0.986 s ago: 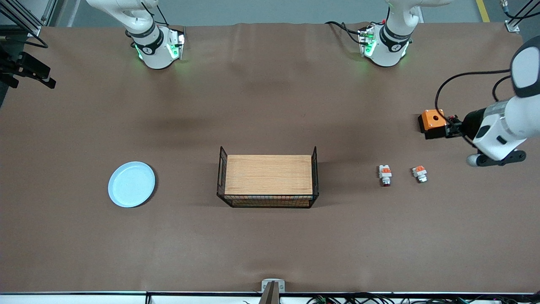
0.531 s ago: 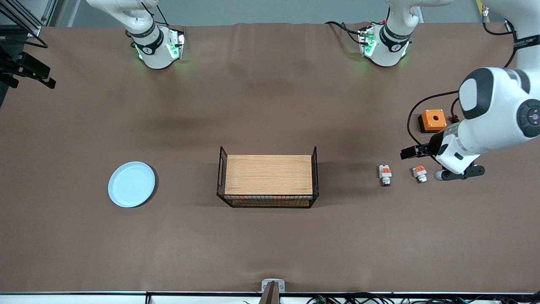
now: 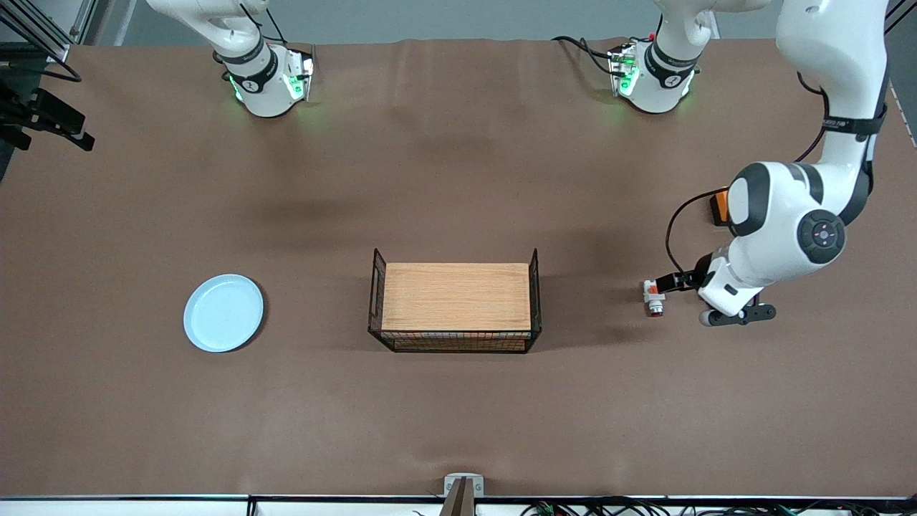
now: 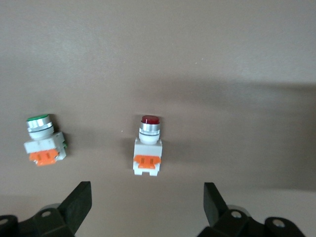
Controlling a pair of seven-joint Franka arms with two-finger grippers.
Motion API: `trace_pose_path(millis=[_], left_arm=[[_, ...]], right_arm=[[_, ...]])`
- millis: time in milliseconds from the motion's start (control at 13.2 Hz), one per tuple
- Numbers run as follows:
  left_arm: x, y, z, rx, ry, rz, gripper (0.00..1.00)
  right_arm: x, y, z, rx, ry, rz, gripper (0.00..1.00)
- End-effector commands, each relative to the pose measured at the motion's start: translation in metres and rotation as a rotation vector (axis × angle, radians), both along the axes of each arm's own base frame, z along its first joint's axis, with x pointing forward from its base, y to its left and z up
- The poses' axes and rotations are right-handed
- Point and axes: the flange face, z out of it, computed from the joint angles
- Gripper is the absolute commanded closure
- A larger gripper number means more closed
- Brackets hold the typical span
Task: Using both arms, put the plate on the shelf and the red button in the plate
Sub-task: 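Lower the left gripper and grasp the red-capped button switch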
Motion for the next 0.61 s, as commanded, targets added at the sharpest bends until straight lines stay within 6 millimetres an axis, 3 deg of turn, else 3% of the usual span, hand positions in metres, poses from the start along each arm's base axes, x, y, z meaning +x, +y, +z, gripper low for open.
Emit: trace_pose_path(millis=[0, 531], left_arm=[[0.003, -0.004, -0.027, 0.029, -0.013, -0.040, 0.00], [-0.010, -0.007, -0.074, 0.025, -0.020, -0.107, 0.01]], right_arm=[[-0.007, 0.001, 0.003, -0.020, -0.006, 0.001, 0.00], [-0.007, -0.002, 0.005, -0.020, -0.011, -0.005, 0.00]])
